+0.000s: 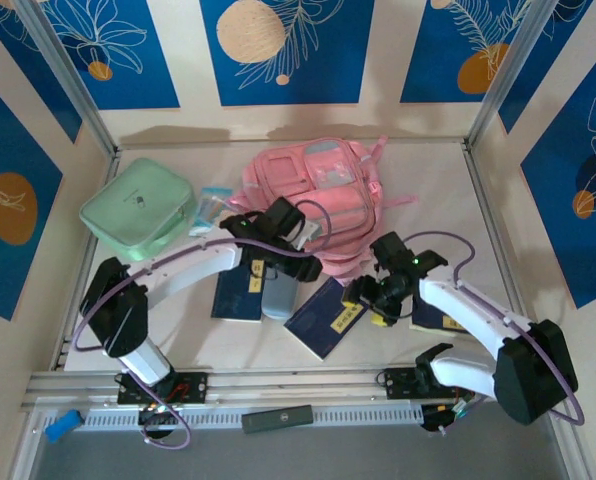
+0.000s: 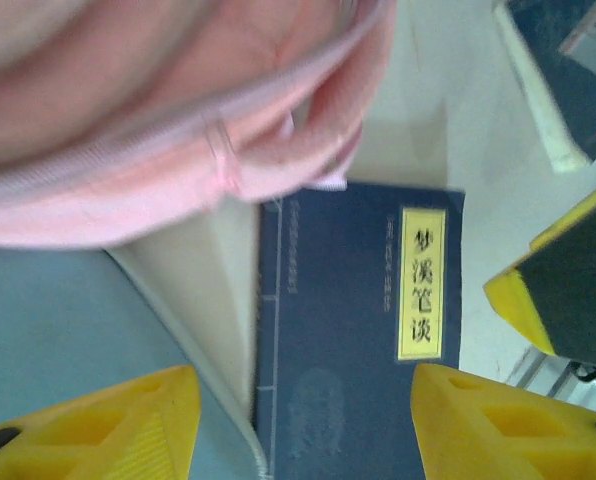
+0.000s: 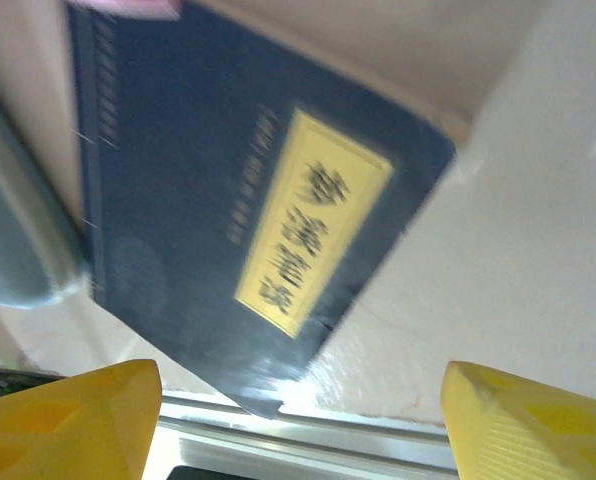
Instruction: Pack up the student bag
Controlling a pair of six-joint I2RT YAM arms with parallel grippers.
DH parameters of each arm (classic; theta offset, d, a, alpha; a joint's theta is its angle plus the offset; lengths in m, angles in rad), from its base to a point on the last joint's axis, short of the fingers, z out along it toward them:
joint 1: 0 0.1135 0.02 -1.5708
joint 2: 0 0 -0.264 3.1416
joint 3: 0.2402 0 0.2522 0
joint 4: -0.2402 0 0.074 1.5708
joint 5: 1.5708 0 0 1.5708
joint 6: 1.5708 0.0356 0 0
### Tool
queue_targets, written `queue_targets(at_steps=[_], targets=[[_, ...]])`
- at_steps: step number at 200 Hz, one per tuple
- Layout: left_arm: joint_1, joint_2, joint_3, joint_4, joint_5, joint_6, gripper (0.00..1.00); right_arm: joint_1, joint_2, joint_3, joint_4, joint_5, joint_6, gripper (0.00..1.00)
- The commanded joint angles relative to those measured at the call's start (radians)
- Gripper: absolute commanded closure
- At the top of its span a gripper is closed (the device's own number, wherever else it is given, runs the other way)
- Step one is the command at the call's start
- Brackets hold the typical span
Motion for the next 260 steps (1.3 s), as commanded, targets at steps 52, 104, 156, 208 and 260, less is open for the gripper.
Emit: queue_targets(at_steps=[52, 104, 156, 208, 260], targets=[[-0.060, 0.178, -0.054, 0.164, -0.058, -0.156, 0.37, 0.025, -0.012, -0.141, 0.229, -0.046, 0.156, 0.36], [-0.061, 0.235, -0.071, 0.159, -0.040, -0.193, 0.36, -0.083, 0.048, -0.152, 0.339, -0.107, 0.121, 0.40], [-0.091, 0.212, -0.083, 0.146, -0.011, -0.231, 0.36, -0.196, 0.100, -0.114, 0.405, -0.136, 0.042, 0.41], [-0.131, 0.220, -0.083, 0.199, 0.002, -0.347, 0.37, -0.277, 0.188, -0.013, 0.470, -0.203, -0.037, 0.43], [-0.138, 0.189, -0.087, 0.107, -0.115, -0.349, 0.37, -0.272, 0.152, 0.073, 0.161, -0.055, -0.123, 0.40]])
